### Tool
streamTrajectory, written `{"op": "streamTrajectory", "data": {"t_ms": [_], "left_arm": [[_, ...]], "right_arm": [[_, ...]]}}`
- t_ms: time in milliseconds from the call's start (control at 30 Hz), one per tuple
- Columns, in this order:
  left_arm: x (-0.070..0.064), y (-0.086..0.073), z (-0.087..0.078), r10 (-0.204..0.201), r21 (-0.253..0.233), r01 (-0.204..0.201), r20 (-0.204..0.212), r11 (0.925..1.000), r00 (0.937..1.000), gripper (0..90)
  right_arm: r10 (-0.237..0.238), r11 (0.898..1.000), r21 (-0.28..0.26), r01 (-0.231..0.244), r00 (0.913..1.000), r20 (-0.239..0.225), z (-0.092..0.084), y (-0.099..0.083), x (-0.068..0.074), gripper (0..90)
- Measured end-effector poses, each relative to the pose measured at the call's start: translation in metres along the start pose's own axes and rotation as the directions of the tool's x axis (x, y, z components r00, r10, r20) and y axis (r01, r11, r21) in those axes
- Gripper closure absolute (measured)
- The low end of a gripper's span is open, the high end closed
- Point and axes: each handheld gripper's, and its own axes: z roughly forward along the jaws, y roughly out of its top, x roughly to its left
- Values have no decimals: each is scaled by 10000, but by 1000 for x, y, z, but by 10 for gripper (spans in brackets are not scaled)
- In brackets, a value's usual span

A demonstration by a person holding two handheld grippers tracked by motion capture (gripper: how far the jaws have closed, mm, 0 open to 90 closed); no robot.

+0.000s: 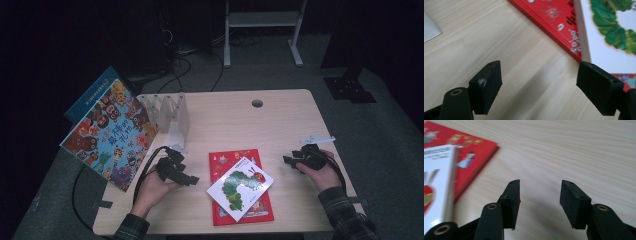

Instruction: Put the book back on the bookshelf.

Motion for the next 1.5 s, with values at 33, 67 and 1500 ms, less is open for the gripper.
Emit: {"op": "streamTrajectory", "data": {"t_ms": [33, 67, 1500], "left_arm": [[0, 0, 0, -56, -27, 56, 40, 10000, 10000, 191], [-1, 0, 1, -70, -15, 70, -12, 10000, 10000, 191], [-23, 3, 33, 428, 1067, -403, -208, 9935, 9989, 177]], "right_arm": [[-70, 10000, 7, 70, 9998, -186, -2, -1, 3, 495], [-88, 9999, 72, 91, 9994, -343, -3, -3, 6, 494], [-1059, 9920, 487, 1162, 9784, -1772, -2, -15, 56, 413]]}}
